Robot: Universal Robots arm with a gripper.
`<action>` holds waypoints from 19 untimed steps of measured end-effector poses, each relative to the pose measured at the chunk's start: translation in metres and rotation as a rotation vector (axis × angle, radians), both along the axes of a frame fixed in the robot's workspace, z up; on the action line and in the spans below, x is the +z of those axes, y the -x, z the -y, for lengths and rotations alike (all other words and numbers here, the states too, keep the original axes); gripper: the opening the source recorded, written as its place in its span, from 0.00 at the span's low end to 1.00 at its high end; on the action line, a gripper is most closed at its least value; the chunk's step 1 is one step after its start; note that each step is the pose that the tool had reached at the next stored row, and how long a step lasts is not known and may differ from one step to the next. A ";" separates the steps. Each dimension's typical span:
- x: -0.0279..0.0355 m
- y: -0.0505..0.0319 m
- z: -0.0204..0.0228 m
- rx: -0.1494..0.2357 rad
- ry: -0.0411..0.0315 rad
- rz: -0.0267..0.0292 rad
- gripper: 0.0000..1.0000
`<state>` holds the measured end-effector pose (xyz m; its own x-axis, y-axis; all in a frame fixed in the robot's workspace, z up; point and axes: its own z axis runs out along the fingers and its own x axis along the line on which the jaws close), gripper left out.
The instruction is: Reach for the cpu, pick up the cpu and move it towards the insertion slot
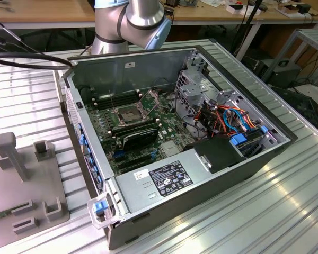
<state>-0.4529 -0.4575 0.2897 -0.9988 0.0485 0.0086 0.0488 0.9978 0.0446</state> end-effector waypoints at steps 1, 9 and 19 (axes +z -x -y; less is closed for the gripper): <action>0.0000 -0.0027 0.0000 0.000 0.0001 -0.0001 0.55; 0.0109 -0.0087 0.0001 0.000 0.0000 0.0000 0.55; 0.0111 -0.0315 0.0001 0.000 0.0000 -0.0048 0.55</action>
